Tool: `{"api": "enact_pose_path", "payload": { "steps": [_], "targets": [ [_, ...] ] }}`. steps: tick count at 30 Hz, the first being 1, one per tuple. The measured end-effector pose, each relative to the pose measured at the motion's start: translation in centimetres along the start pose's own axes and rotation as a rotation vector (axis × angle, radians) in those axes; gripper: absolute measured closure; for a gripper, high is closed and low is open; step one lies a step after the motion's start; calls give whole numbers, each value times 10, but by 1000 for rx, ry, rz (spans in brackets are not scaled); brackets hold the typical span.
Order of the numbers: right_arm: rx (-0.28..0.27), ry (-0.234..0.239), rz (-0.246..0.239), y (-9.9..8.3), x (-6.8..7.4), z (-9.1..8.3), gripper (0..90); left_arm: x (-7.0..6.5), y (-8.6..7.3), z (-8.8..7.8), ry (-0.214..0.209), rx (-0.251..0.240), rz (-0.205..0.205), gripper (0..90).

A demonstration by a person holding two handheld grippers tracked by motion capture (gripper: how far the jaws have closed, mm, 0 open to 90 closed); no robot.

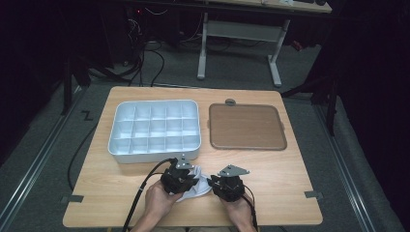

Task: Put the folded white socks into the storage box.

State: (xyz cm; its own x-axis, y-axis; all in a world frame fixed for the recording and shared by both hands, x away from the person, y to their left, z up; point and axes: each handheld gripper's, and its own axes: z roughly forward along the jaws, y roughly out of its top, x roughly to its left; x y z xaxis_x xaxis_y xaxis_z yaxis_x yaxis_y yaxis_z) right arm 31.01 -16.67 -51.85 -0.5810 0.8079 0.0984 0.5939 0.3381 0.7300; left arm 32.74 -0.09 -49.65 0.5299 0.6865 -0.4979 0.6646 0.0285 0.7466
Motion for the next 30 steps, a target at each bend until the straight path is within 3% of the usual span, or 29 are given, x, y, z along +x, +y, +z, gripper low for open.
{"api": "enact_pose_path", "payload": {
  "steps": [12, 21, 23, 30],
  "targets": [
    [25, -8, -2, -3, -4, 7, 821, -1, -10, 16, 0, 46, 12, 781],
    [26, -7, 0, -4, -5, 9, 824, 3, -13, 19, -13, 32, -18, 780],
    [27, -7, 3, -4, -4, 9, 822, 4, -11, 18, -20, 30, -36, 748],
    [0, -27, 0, -2, -3, 4, 764, 4, -8, 3, -28, -36, -39, 611]
  ]
}}
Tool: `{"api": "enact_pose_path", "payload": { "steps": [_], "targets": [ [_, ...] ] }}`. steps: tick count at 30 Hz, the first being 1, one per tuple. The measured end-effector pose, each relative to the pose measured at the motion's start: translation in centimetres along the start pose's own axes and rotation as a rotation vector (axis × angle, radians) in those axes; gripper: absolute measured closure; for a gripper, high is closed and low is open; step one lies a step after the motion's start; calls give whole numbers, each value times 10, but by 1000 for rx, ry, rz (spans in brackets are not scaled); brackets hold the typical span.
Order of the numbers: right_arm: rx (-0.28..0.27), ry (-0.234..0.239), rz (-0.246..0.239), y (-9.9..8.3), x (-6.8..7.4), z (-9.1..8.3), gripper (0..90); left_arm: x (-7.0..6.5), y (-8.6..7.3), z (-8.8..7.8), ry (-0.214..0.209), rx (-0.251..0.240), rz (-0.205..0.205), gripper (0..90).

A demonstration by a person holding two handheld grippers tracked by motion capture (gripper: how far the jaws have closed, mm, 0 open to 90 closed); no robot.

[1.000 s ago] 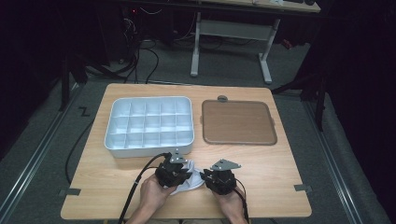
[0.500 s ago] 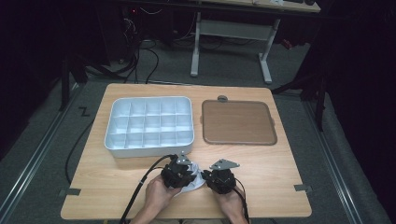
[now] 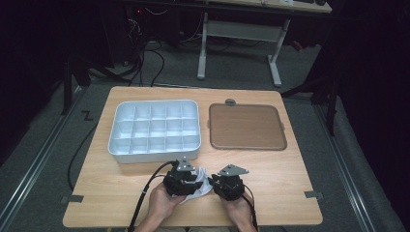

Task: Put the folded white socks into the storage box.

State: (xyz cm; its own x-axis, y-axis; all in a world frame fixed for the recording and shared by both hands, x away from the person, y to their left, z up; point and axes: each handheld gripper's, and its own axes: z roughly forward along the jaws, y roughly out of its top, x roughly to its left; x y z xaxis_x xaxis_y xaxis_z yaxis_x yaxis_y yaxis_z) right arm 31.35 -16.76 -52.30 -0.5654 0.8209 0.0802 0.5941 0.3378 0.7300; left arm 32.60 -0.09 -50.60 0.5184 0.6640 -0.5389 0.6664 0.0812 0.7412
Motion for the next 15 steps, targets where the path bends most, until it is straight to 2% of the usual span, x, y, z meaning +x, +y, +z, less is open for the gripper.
{"api": "enact_pose_path", "payload": {
  "steps": [4, 9, 15],
  "targets": [
    [-19, -1, -5, 2, 1, -5, 757, 2, 6, -11, -4, -21, -22, 535],
    [-34, -3, -4, 4, -1, -13, 757, 6, 10, -26, -18, -51, -57, 498],
    [-64, -11, -10, 8, -4, -27, 759, 13, 7, -40, 15, -72, -67, 465]
  ]
}}
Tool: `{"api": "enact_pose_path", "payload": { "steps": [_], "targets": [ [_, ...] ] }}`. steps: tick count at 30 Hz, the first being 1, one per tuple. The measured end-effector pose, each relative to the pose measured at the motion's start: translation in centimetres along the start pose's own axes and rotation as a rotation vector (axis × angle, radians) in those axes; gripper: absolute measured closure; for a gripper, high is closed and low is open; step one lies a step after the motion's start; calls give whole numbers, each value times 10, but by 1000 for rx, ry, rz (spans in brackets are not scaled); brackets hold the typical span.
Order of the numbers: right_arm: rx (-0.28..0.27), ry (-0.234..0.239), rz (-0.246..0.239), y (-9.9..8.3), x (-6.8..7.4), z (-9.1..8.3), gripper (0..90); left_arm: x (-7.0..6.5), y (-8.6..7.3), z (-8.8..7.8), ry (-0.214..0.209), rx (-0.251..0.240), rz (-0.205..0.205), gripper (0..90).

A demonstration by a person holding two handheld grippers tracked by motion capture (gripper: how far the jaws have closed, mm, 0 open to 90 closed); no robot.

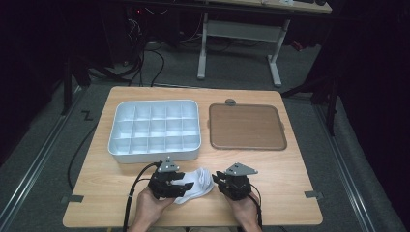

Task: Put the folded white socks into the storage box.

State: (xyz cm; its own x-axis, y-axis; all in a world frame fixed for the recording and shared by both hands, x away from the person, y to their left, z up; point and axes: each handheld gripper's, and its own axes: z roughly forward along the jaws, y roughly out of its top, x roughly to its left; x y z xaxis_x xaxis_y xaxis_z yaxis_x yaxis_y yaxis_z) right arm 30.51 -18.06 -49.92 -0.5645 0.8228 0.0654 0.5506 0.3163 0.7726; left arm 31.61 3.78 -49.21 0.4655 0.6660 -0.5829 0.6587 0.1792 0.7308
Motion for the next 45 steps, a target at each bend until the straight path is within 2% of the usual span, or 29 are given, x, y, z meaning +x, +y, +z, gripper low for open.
{"api": "enact_pose_path", "payload": {
  "steps": [3, 6, 13, 15, 27, 38, 40, 43, 45],
  "targets": [
    [-12, 7, -20, 5, 3, -5, 758, 8, -4, -5, 36, -9, -4, 457],
    [-14, 22, -50, 9, 10, -6, 758, 16, -5, -10, 47, -14, -31, 457],
    [14, 56, -105, 16, 24, 3, 751, 32, -10, -13, 77, -15, -55, 462],
    [25, 64, -106, 17, 26, 6, 735, 33, -12, -12, 84, -15, -55, 463],
    [101, 99, -101, 15, 28, 22, 613, 34, -16, -5, 84, -18, -46, 467],
    [100, 102, -106, 15, 32, 22, 523, 35, -20, 3, 104, -9, -8, 475],
    [104, 93, -114, 16, 32, 24, 552, 35, -20, 3, 106, -9, -8, 474],
    [120, 79, -116, 15, 32, 26, 703, 35, -19, 3, 109, -18, -14, 470],
    [112, 75, -114, 14, 32, 24, 798, 33, -17, 1, 90, -22, -46, 461]
  ]
}}
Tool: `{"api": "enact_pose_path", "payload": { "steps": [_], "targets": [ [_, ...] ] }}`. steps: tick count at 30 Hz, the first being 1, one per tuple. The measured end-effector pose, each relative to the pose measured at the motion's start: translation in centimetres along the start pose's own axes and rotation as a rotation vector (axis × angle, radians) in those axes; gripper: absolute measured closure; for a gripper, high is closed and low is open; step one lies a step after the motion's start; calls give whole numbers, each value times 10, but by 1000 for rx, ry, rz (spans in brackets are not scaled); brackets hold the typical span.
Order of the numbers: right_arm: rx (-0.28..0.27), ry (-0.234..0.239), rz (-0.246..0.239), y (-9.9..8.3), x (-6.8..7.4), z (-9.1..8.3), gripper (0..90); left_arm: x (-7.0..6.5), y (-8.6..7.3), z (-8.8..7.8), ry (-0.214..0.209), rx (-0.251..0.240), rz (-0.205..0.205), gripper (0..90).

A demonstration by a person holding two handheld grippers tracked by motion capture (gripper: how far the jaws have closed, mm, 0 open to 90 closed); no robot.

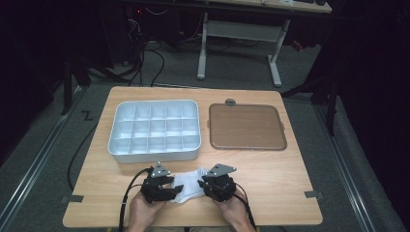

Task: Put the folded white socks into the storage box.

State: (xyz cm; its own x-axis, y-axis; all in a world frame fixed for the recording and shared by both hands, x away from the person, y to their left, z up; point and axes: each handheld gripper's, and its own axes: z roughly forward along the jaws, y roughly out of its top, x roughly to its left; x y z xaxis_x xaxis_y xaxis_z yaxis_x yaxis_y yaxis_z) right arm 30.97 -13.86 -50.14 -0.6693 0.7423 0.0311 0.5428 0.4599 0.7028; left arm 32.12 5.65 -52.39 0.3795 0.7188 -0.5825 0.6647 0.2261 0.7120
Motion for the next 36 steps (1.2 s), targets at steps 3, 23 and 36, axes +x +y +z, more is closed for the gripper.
{"api": "enact_pose_path", "payload": {
  "steps": [3, 23, 36],
  "targets": [
    [-26, -9, -4, -1, 2, -5, 826, -9, 3, -3, -31, -23, -13, 449],
    [4, -100, 8, -27, -5, -7, 836, -14, -18, 12, 26, -29, 169, 466],
    [-1, -96, 20, -27, -10, 0, 828, -3, -11, 16, 10, -53, 171, 496]
  ]
}}
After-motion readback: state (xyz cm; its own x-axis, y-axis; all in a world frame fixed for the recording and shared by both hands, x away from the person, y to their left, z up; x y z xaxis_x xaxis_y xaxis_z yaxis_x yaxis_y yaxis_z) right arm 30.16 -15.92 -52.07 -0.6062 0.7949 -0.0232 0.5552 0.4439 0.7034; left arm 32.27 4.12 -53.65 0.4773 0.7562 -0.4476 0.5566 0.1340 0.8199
